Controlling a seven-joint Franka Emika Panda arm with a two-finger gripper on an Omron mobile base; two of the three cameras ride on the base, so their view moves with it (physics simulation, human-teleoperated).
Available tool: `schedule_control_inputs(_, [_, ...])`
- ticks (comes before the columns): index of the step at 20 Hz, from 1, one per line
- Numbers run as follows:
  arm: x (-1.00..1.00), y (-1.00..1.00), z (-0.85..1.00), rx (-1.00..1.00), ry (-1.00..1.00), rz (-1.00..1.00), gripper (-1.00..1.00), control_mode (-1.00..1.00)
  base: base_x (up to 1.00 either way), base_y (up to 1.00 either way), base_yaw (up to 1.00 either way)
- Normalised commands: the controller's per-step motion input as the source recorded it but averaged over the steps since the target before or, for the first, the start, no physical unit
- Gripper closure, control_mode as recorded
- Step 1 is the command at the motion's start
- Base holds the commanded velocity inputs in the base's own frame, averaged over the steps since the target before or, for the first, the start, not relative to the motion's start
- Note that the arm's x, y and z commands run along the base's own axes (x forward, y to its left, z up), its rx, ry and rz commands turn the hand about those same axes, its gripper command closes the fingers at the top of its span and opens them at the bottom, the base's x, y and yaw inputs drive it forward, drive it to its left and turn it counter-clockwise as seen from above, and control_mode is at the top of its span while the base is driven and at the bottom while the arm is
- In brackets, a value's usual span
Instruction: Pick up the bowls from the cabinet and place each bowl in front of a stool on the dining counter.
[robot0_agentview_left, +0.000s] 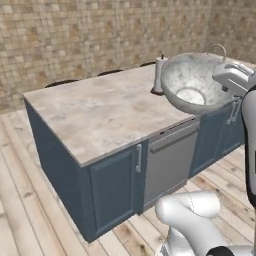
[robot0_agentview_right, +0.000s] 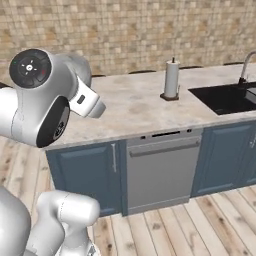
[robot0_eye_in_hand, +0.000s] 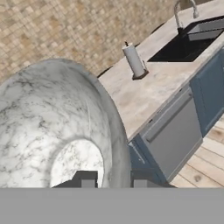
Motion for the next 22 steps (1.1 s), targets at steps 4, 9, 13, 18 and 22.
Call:
schedule_control_inputs(4, [0.00, 0.00, 0.00, 0.00, 0.00, 0.00, 1.00, 1.00, 0.00, 1.00, 0.20])
schedule_control_inputs(9, [0.00, 0.00, 0.00, 0.00, 0.00, 0.00, 1.00, 1.00, 0.00, 1.00, 0.21])
schedule_control_inputs(13, [0.00, 0.00, 0.00, 0.00, 0.00, 0.00, 1.00, 1.00, 0.25, 1.00, 0.11])
schedule_control_inputs(18, [0.00, 0.00, 0.00, 0.00, 0.00, 0.00, 1.00, 1.00, 0.79, 0.69, -0.02])
schedule_control_inputs(22, [0.00, 0.00, 0.00, 0.00, 0.00, 0.00, 1.00, 1.00, 1.00, 0.38, -0.17])
